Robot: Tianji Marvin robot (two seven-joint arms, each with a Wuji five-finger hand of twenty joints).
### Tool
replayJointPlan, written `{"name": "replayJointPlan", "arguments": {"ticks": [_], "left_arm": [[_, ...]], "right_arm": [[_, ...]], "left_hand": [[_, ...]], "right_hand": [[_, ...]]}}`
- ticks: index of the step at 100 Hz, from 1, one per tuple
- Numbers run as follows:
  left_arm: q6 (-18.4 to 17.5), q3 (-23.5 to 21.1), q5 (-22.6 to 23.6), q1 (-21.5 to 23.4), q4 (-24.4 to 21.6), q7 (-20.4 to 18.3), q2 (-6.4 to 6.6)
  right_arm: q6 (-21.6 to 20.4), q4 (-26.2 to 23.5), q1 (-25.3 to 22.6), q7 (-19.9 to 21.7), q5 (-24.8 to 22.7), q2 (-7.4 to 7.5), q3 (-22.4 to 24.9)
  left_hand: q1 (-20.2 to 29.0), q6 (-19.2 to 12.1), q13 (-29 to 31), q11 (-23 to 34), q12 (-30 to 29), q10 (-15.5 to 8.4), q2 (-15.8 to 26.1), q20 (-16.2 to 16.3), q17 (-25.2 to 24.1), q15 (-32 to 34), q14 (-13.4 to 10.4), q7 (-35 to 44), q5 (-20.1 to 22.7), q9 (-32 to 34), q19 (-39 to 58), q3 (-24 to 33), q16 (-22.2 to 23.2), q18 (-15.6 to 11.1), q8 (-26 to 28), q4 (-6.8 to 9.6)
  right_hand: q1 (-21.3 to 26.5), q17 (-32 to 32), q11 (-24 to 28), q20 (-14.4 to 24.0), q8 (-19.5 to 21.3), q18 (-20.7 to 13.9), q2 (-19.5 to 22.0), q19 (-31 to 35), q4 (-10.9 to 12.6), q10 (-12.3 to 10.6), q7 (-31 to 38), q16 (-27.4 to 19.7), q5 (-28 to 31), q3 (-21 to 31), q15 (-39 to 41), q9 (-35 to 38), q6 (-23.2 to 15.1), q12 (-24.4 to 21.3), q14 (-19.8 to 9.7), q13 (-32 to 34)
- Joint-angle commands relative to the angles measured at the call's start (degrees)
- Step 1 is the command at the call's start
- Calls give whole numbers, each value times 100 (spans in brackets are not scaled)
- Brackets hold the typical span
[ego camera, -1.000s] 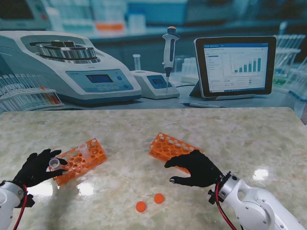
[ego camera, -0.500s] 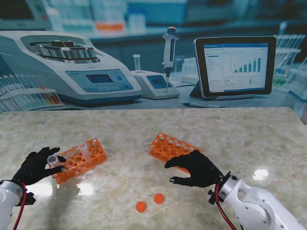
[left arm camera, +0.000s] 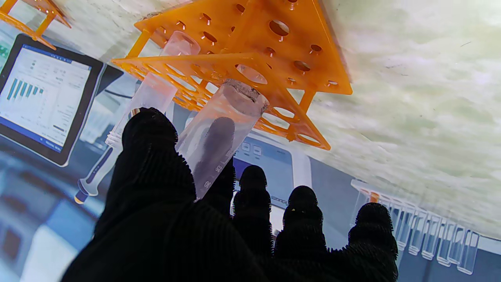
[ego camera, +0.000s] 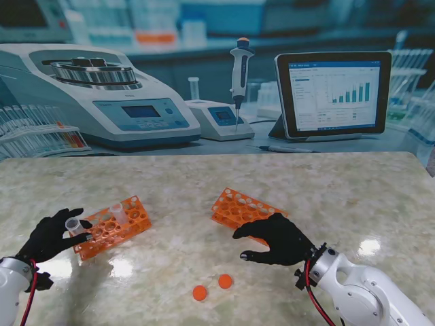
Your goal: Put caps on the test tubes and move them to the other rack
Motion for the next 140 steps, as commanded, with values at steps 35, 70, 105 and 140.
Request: {"name": "replayJointPlan", "arguments": {"ticks": [35,70,105,140], "left_arm": [[-124,-57,-100,21,-78,-25,-15],[-291,-103,-48,-17,-74,2,-8],[-548,-110,95,21,-244,118,-13],[-876,-107,321,143,-583,408,-51]], "right_arm": [[17,-37,-58,4,-6,-1,-18],[-8,-19,-60,-15,-12,-3,1],[-19,-6,-54,-29,-19,-4,4],[-52,-17,-87,-71,-40,-9,45]], "left_hand": [[920,-432,86,-41,23,83,727,-159,-17,15,10,-56,552,172,-309,571,13,-45,-43,152],[912,-438,136,-40,22,128,721,-163,15,29,40,-17,591,214,-295,574,26,-19,-16,161],[823,-711,288,28,59,79,823,-177,96,71,56,538,756,377,-262,584,61,6,552,187],[822,-692,630,160,134,114,761,-198,261,163,134,1238,961,802,-175,541,114,128,1392,139]], "right_hand": [[60,-74,9,50,63,-69,247,-87,169,-4,-19,-8,-99,-110,-197,-47,-16,38,30,-181],[62,-73,9,51,63,-65,250,-87,169,-7,-21,-8,-100,-114,-196,-46,-22,38,29,-181],[65,-69,10,53,64,-65,244,-84,169,-8,-19,-7,-96,-117,-196,-42,-21,39,31,-178],[74,-72,11,51,64,-67,247,-88,171,-4,-19,-7,-96,-115,-195,-39,-19,40,30,-179]]}}
